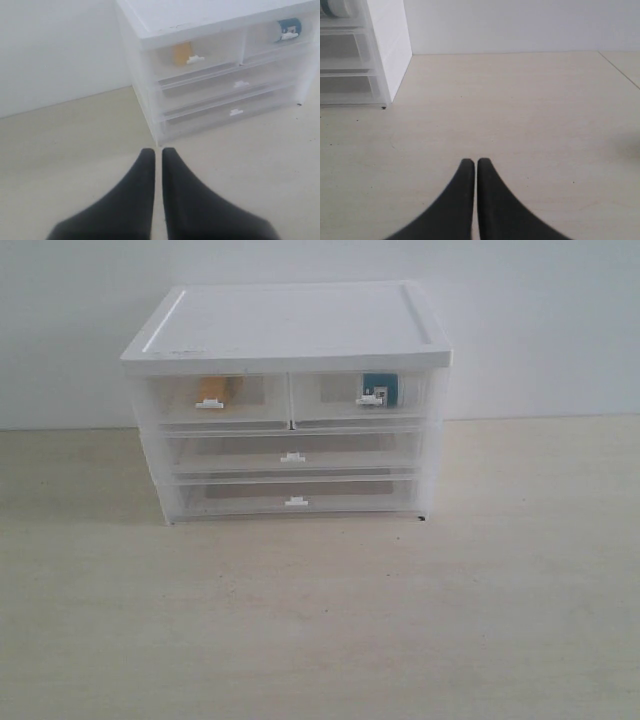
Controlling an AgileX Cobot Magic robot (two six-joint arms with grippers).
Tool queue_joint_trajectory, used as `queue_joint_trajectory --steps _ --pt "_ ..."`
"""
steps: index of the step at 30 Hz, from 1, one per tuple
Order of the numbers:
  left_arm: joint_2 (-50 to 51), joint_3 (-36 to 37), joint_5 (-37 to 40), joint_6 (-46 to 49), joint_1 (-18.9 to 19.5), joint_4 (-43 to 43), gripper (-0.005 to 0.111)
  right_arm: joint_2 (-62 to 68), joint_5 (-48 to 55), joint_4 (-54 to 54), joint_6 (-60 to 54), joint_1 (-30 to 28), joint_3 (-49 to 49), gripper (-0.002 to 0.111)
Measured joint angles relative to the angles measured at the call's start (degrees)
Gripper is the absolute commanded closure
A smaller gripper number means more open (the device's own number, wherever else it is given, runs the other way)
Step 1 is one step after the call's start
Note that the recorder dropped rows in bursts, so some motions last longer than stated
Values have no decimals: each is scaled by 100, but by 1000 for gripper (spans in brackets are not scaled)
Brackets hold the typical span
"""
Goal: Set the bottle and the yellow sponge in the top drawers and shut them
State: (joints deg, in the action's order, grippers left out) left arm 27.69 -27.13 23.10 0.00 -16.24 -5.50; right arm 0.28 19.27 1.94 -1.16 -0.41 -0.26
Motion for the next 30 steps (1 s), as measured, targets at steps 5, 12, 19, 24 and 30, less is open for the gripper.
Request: queue_joint_trajectory --steps 5,12,19,24,30 --pt "-711 571 -253 -31 124 -149 102 0 0 0 0 0 0 108" --pt "-1749 1155 -307 -31 640 -175 102 0 0 0 0 0 0 108" --pt "-2232 1698 -398 -63 1196 -83 102 0 0 0 0 0 0 108" --pt "-2583 2109 -486 -75 1424 80 102 0 0 0 0 0 0 108" --pt "-2745 2605 -736 -75 1427 271 102 0 0 0 0 0 0 108"
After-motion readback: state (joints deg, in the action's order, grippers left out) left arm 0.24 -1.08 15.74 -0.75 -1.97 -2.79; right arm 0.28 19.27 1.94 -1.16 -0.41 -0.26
